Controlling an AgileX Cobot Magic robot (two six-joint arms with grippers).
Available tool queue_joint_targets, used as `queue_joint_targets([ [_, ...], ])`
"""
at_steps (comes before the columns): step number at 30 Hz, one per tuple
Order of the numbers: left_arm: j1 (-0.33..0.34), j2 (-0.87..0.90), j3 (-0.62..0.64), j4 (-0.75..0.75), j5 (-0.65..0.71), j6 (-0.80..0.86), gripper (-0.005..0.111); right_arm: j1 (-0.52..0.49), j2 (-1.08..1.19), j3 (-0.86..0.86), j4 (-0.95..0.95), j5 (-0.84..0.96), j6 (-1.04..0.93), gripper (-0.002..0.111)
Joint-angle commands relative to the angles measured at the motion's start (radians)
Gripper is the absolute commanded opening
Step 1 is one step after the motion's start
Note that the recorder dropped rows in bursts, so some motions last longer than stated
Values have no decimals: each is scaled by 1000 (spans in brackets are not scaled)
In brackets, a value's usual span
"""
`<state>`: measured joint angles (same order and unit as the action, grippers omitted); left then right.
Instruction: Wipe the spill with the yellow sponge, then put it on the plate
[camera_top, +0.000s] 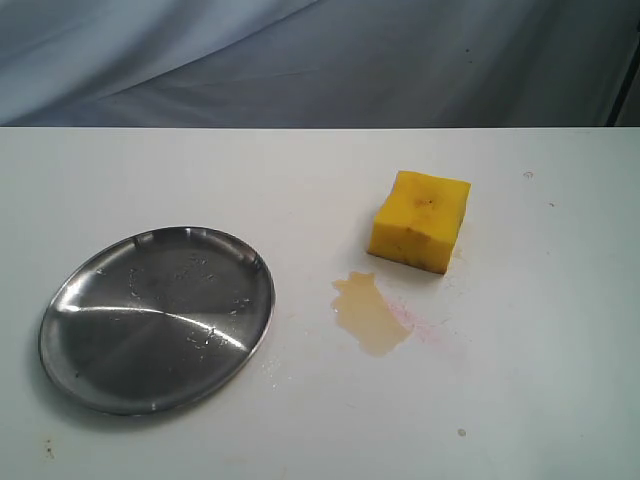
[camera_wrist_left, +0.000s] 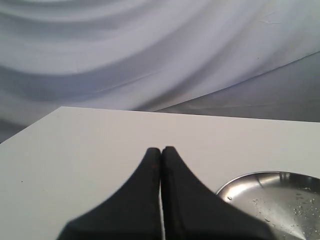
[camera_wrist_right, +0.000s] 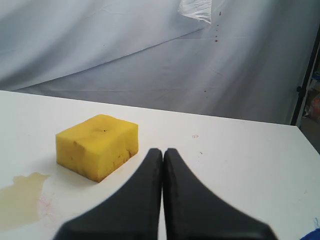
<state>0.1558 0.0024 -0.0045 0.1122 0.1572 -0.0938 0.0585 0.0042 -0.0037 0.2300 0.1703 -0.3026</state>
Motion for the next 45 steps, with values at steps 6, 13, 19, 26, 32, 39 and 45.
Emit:
queue_joint_targets([
  [6,3,-2,5,2,-3,-2,0,4,-4,4,-6,-2,-4,0],
  [13,3,-2,5,2,-3,-2,0,4,-4,4,-4,-2,-4,0],
  [19,3,-2,5,2,-3,-2,0,4,-4,4,67,-19,-4,0],
  [26,3,-2,5,2,-3,-2,0,4,-4,4,351,-242,-4,0],
  [32,3,-2,5,2,-3,-2,0,4,-4,-14,386,-379,-4,0],
  [39,3,-2,5,2,-3,-2,0,4,-4,-193,345,-362,-4,0],
  [45,3,-2,5,2,-3,-2,0,4,-4,-322,198,-337,-11,0],
])
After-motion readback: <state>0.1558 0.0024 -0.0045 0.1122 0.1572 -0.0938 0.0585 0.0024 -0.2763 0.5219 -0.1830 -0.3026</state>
